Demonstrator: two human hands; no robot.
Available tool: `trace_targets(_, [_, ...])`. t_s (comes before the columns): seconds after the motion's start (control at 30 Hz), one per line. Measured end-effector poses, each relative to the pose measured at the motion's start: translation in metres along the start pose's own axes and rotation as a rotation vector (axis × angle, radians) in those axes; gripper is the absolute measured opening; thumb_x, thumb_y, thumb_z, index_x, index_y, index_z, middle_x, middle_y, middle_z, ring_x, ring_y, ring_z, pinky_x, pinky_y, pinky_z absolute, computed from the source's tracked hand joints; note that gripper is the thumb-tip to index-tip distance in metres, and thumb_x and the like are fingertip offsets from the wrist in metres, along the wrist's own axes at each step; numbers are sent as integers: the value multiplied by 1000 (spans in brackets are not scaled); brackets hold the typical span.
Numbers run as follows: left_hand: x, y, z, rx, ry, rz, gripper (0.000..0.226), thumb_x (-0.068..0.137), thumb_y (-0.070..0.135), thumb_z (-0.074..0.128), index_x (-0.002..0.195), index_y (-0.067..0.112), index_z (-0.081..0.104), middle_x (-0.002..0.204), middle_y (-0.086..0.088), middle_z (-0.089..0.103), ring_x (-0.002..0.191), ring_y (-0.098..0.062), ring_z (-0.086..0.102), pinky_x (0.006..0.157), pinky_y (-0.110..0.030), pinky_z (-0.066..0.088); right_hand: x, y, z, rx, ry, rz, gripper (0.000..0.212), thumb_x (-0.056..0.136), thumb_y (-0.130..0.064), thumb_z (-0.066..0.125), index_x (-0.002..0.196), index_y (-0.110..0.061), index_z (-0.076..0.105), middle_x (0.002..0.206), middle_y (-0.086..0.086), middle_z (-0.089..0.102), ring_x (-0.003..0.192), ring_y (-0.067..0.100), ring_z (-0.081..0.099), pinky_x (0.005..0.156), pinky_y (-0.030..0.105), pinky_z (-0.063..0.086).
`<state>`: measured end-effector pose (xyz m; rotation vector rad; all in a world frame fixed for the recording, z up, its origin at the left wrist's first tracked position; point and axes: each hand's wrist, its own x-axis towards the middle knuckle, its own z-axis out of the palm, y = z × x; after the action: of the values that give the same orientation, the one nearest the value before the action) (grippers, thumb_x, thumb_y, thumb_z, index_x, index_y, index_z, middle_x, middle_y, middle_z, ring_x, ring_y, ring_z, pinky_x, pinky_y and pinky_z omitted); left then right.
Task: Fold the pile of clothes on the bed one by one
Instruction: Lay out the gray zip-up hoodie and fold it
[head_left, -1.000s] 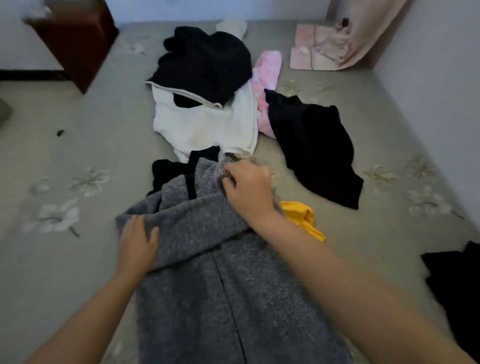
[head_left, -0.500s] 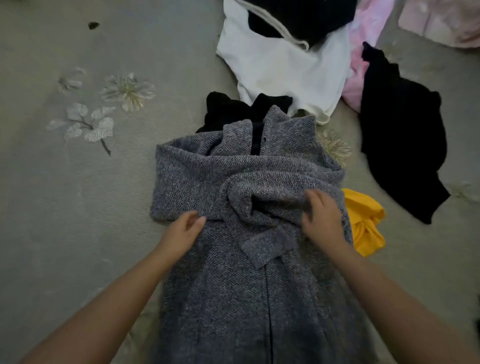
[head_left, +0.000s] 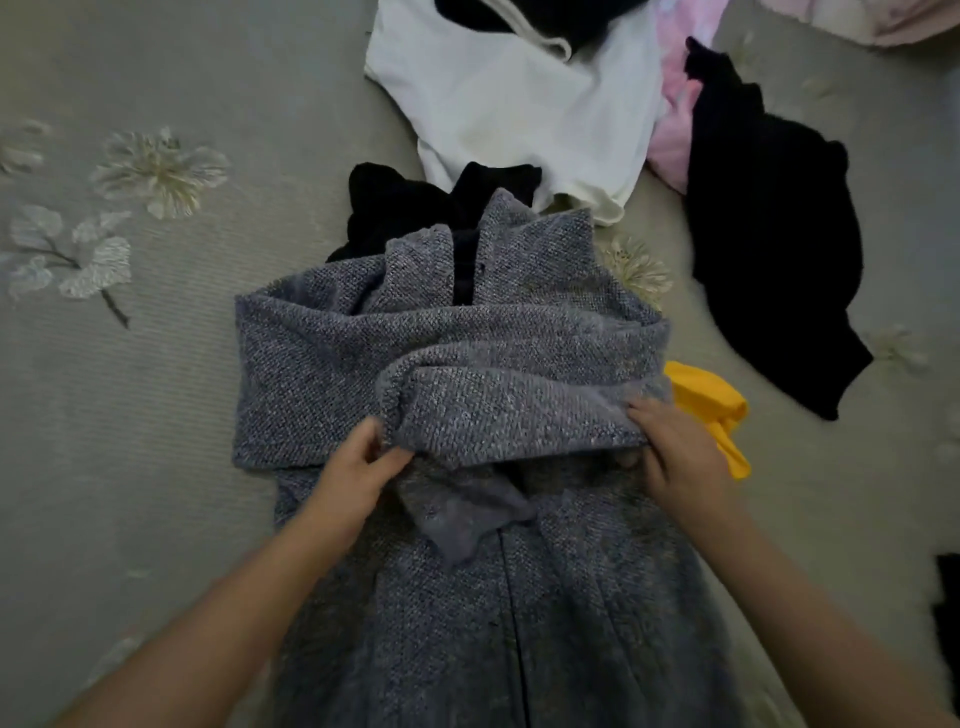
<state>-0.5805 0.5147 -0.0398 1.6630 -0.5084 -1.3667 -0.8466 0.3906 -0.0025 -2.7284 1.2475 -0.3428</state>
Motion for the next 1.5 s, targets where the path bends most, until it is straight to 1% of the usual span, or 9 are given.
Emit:
trace_targets(0.07, [-9,19,-29,263,-81,232,28,76,11,69,67,17,44,65,0,42,65,-8,43,63,-24,35,-27,8,-4,37,-53,-98,40,89,-8,34,85,14,67,92,28,67,87,39,66,86,35,46])
trace_targets(0.17, [-11,38,-65,539,-252,197,29,71,9,75,71,28,53,63,3,42,54,2,41,55,-14,33,-46,9,1,-99,-326,-76,25,73,2,65,97,5,68,107,23,66,97,42,63,77,52,54])
trace_targets(0.3, [3,20,-81,1124,-278,5,21,89,20,56,108,10,61,98,-10,59,90,-20,55,76,-25,39,-27,5,6,-226,-963,73,47,89,-17,45,136,-22,43,150,4,29,136,20,30,107,36,30])
trace_targets(0.47, [11,5,-62,1147,-13,75,25,95,19,43,106,0,54,102,-22,60,94,-33,55,73,-34,39,41,10,11,8,-248,197,38,79,-4,43,112,10,56,111,30,59,101,45,54,81,46,44])
trace_targets(0.63, [11,12,-70,1134,58,259,25,92,22,50,111,10,61,102,-17,66,90,-33,59,70,-33,38,97,50,16,-143,-696,326,41,85,-15,43,121,0,55,125,23,53,117,35,46,97,39,39])
trace_targets(0.83, [36,27,-71,1146,184,454,23,93,19,47,102,2,60,92,-23,65,82,-37,58,62,-35,35,126,71,-12,20,-429,472,31,92,-12,38,94,12,59,107,30,59,103,38,53,82,38,39])
trace_targets(1.07, [95,49,-81,1327,261,384,32,93,34,40,78,7,44,52,-3,36,45,-20,34,43,-27,21,169,86,-13,-561,-443,209,56,96,-41,24,56,-11,50,80,18,66,84,31,57,88,38,23])
trace_targets(1.33, [87,27,-55,1265,478,526,43,86,32,44,99,-8,55,96,-30,57,93,-41,50,79,-57,42,170,91,33,-612,-334,265,43,96,-37,38,98,1,59,101,25,61,102,35,49,89,42,20])
trace_targets(1.5, [72,-1,-19,1356,180,807,59,96,48,12,120,3,41,123,-26,54,121,-34,32,91,-67,20,139,52,59,-402,-191,332,39,94,-29,42,117,0,51,130,24,47,124,34,39,105,44,21])
